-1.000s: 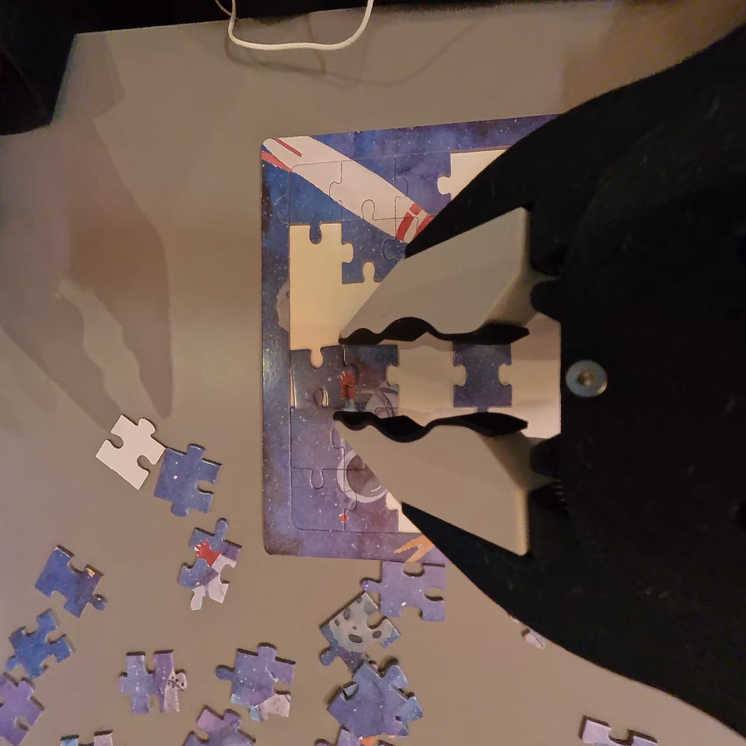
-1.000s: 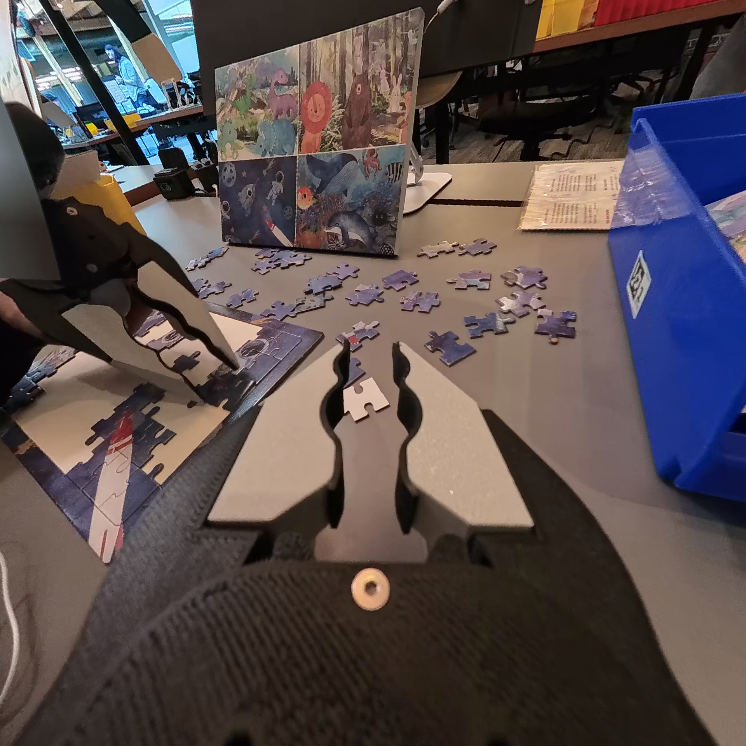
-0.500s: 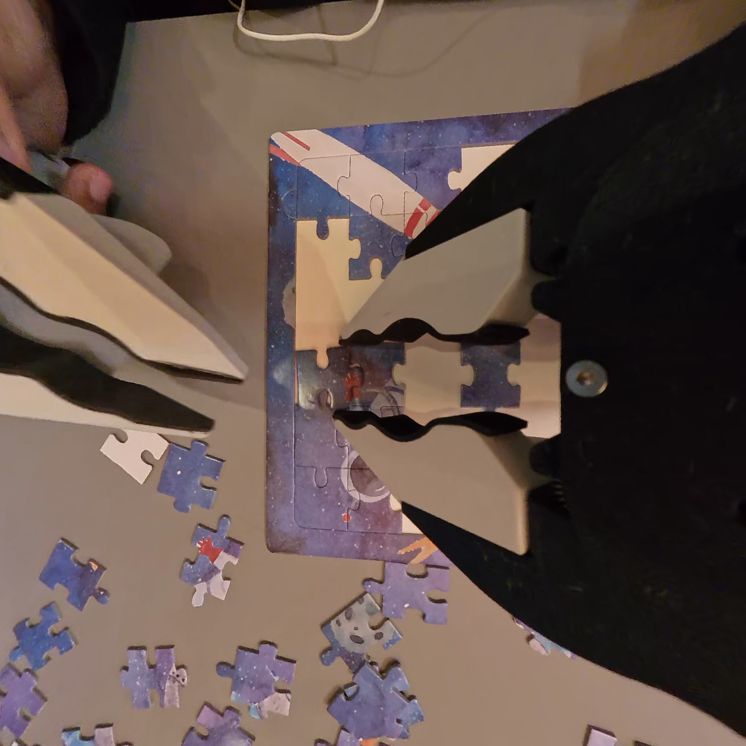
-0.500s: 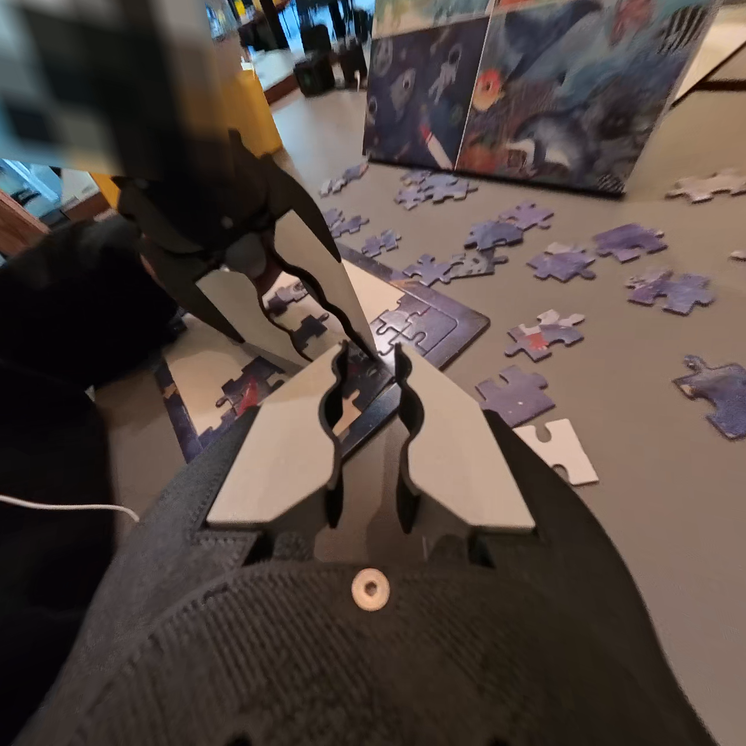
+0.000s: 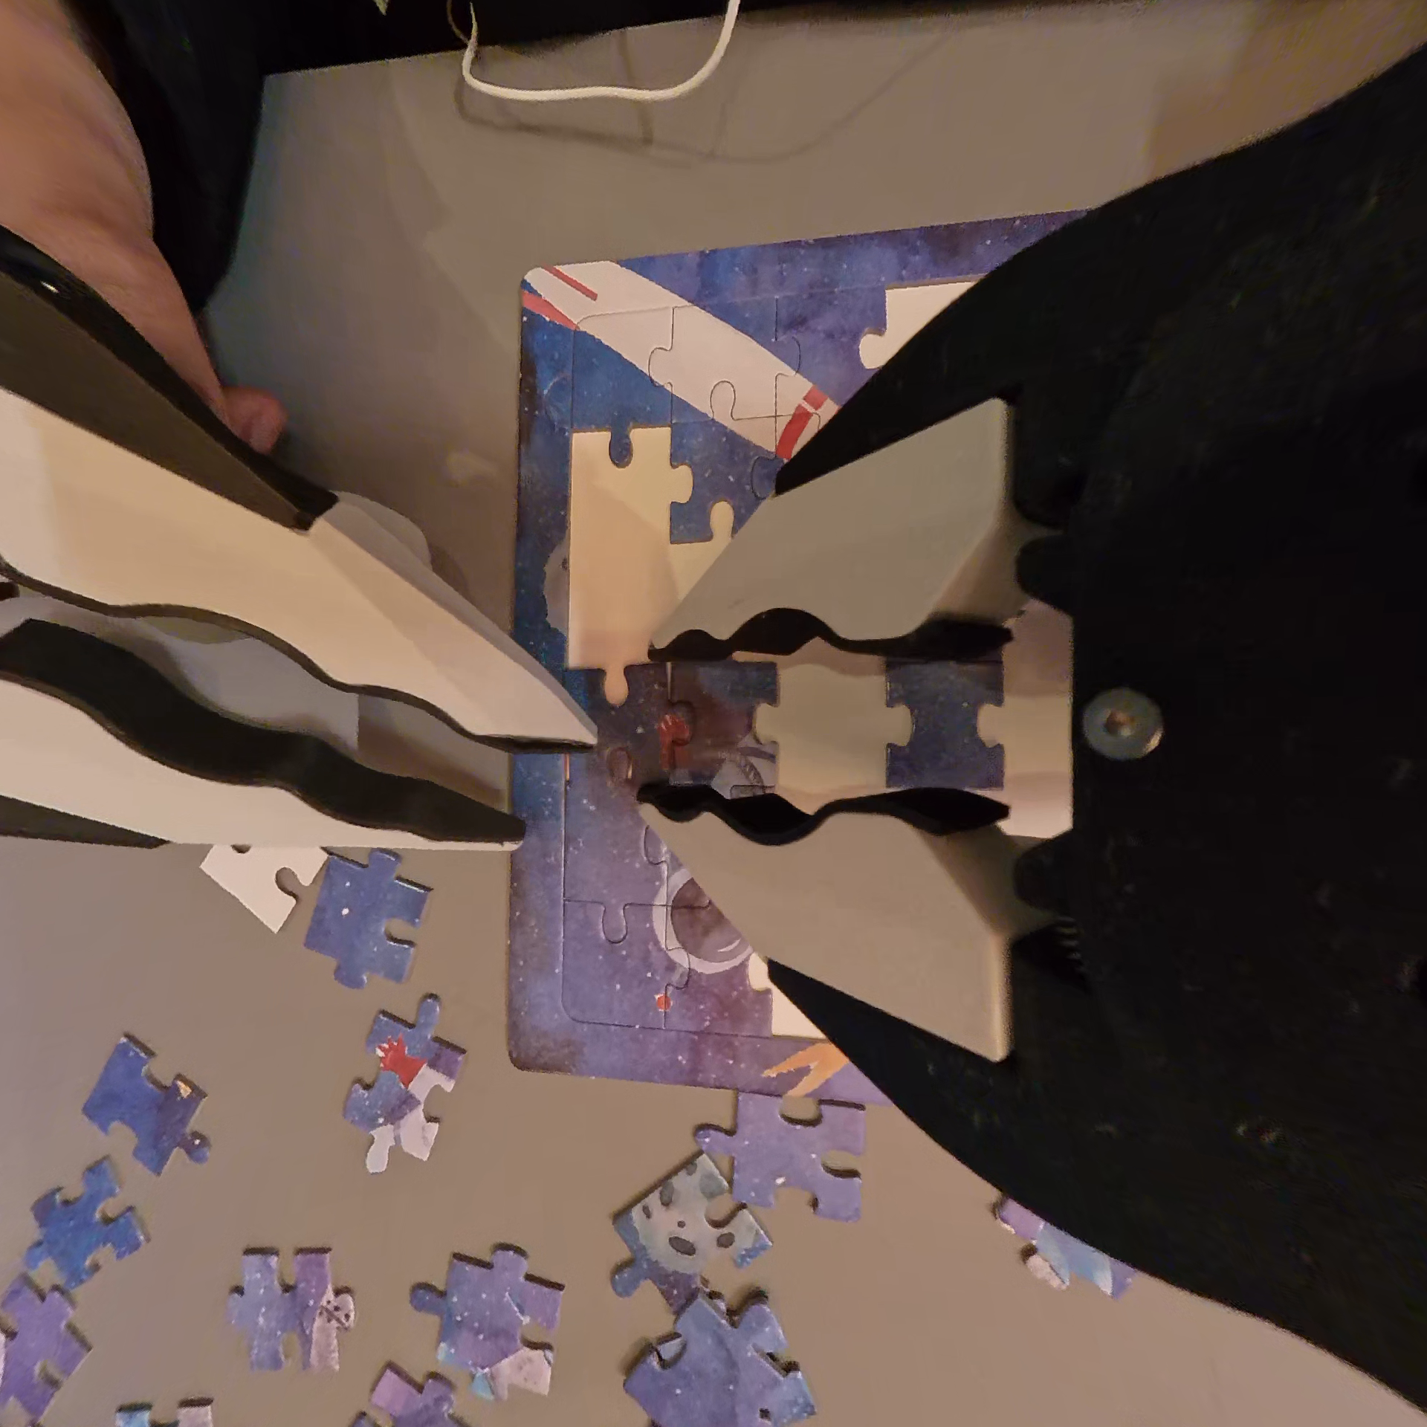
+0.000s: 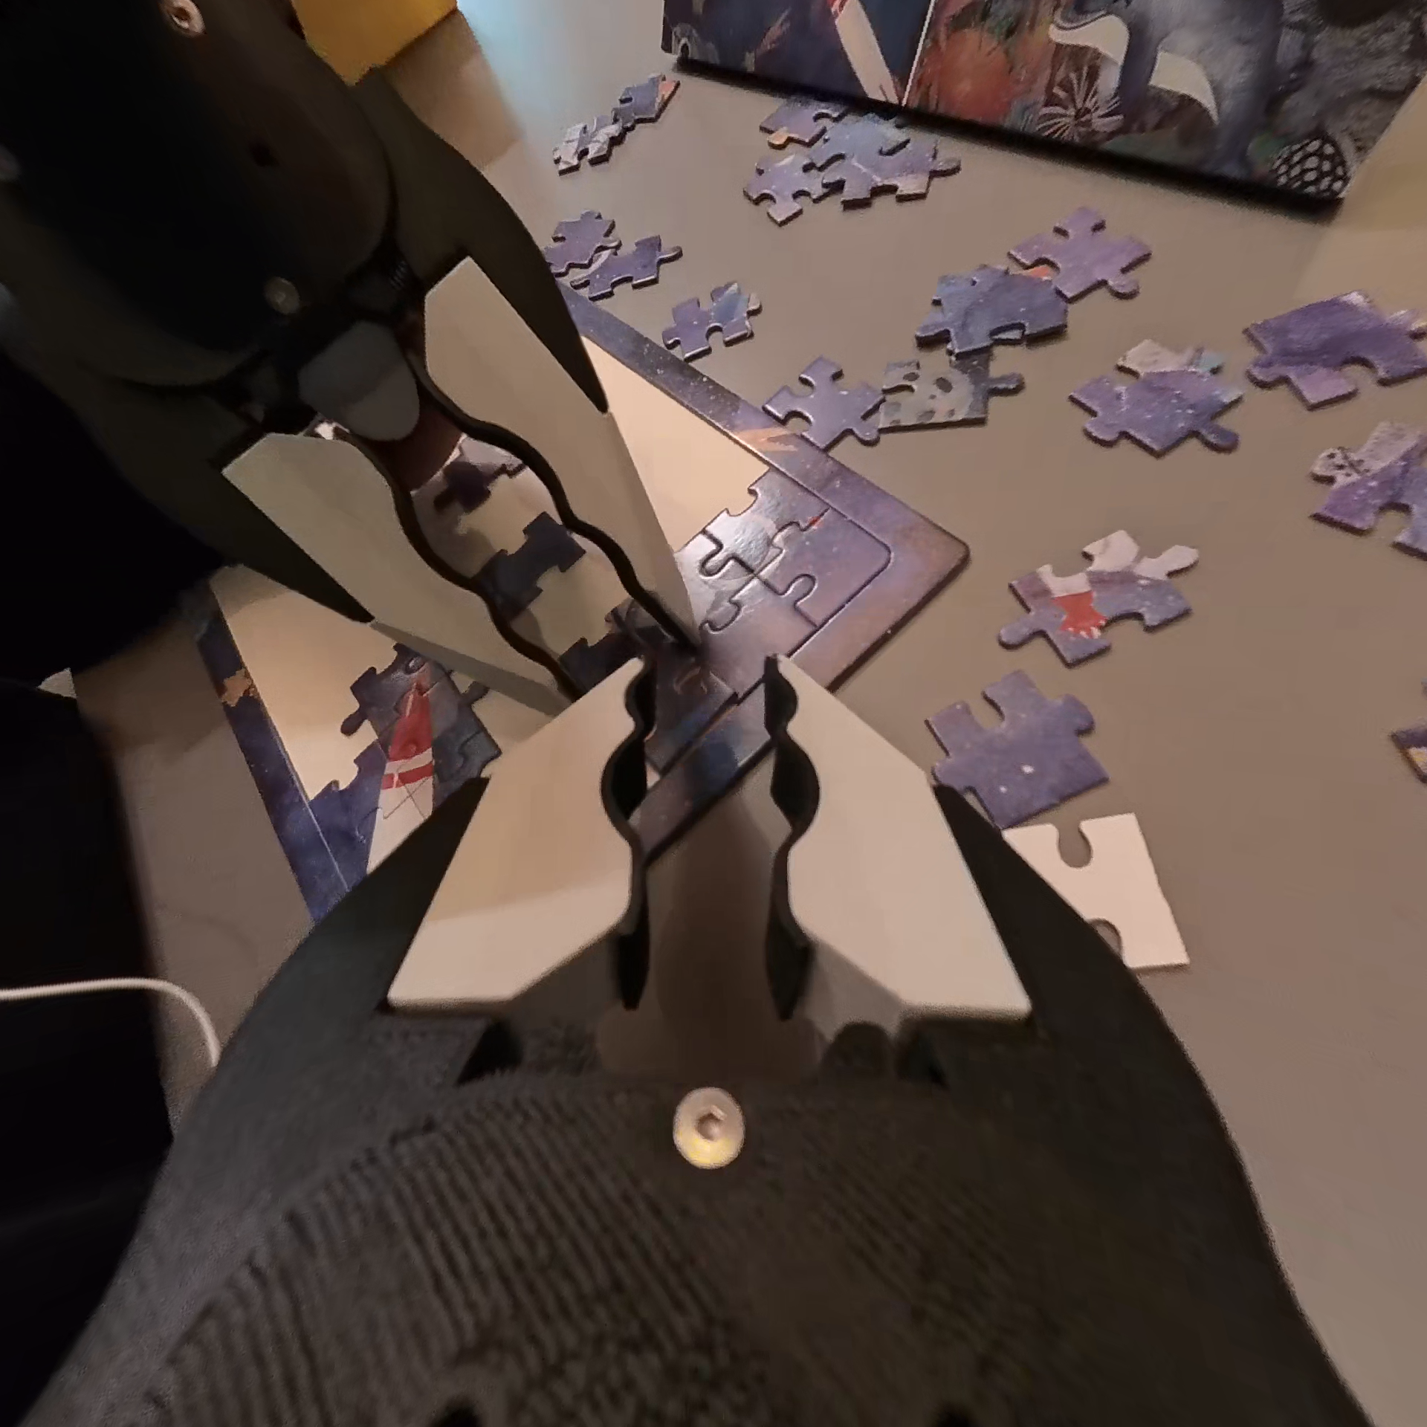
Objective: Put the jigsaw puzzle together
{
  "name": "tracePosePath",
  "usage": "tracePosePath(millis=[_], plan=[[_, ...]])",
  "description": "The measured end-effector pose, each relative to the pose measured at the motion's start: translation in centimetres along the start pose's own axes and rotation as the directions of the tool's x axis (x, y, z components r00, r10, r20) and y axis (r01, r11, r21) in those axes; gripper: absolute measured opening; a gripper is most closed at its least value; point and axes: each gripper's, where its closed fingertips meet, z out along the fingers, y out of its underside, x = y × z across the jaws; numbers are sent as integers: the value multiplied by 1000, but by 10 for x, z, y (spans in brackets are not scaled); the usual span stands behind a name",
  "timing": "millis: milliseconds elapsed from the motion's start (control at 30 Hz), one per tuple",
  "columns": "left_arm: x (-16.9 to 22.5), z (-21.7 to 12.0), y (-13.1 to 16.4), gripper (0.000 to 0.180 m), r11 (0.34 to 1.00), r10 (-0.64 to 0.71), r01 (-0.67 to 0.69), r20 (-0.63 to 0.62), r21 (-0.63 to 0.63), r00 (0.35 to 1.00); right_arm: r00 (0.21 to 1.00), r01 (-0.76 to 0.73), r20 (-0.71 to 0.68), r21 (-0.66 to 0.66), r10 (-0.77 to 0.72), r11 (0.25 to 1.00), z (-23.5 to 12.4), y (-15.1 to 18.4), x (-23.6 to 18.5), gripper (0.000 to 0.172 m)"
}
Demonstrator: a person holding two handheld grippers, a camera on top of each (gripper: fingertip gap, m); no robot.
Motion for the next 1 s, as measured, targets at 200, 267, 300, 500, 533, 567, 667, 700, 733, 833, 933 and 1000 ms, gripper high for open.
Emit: tracePosePath(millis=[200,267,300,500,533,567,667,700,733,833,933,1000], plan=[[-2,-5,0,31,1000,-8,8,4,12,1000,1000,-5,8,40,4,999,-8,-6,-1,25],[-1,-6,-1,32,1000,-10,10,-2,21,1000,1000,0,15,30,-1,1000,-6,-5,-2,26],[-1,-7,-1,32,1000,-9,9,1,22,1000,1000,4,17,20,-5,1000,-4,-4,-2,26],[2,-6,2,32,1000,-5,5,-2,8,1000,998,47,43,-39,-45,998,5,5,-9,27],[3,-5,3,32,1000,-3,3,-2,3,1000,998,53,47,-49,-51,997,6,7,-10,27],[3,-5,4,32,1000,0,0,0,0,1000,997,59,49,-61,-56,996,7,9,-11,28],[4,-6,4,32,1000,2,-2,-3,-3,1000,996,72,57,-76,-68,994,8,11,-14,29],[4,-6,4,32,1000,3,-3,-3,-3,1000,996,74,61,-80,-70,994,8,11,-14,29],[4,-6,4,32,1000,3,-3,-4,-2,1000,995,76,64,-87,-71,993,8,12,-15,29],[4,-8,3,32,1000,4,-4,4,0,1000,995,88,52,-95,-83,992,8,13,-14,29],[4,-9,3,32,1000,1,-1,4,5,1000,995,100,39,-95,-97,990,7,13,-13,29],[6,-10,3,32,1000,0,0,2,6,1000,994,105,33,-92,-103,990,6,12,-12,29]])
